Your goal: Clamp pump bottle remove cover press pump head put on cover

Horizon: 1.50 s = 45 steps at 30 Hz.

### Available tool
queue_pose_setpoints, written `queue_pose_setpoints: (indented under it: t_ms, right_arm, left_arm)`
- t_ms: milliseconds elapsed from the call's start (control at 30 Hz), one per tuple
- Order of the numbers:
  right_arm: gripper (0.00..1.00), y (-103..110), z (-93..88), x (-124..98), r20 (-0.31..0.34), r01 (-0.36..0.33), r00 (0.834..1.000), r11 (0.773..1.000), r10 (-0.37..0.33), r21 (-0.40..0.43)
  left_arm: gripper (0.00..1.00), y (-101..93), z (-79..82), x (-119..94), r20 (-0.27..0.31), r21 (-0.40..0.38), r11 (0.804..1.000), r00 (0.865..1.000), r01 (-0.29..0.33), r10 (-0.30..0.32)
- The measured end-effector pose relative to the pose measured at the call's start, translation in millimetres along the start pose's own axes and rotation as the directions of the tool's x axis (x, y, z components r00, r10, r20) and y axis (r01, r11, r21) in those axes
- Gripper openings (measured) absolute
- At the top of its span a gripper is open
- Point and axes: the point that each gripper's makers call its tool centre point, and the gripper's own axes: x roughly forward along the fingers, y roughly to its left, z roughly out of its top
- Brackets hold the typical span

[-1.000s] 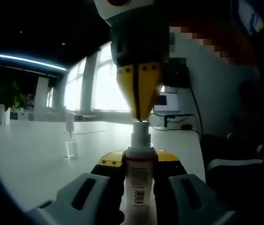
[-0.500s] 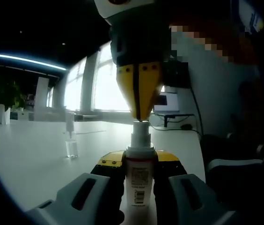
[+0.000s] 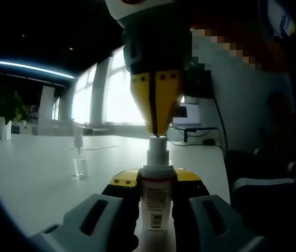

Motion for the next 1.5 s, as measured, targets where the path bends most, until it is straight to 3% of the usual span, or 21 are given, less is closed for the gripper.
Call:
queue_pose_setpoints:
  t_ms: [933,1267,1500]
  right_arm:
    - [0.0,-0.6,-0.5,0.4,-0.023,-0.01,1.0,1.0,0.01,-0.005]
    - [0.0,-1.0,-1.5,4.2,-0.011,-0.026,1.0,0.999,0.026,0.04]
    - [0.0,2.8,1.1,7.2,-0.033,-0.005,0.999,1.0,0.004,-0.025]
  left_arm:
    - [0.14,-0.9,1.9,-0.4,0.015,-0.003,1.0,1.0,0.006,-0.006]
    - [0.14,-0.5,1.7,-0.6,0.015,-0.004,1.0,1.0,0.004,-0.004]
    - [0.14,0.2,1.5,-0.8,0.015,-0.004,1.0,1.0,0.004,-0.004]
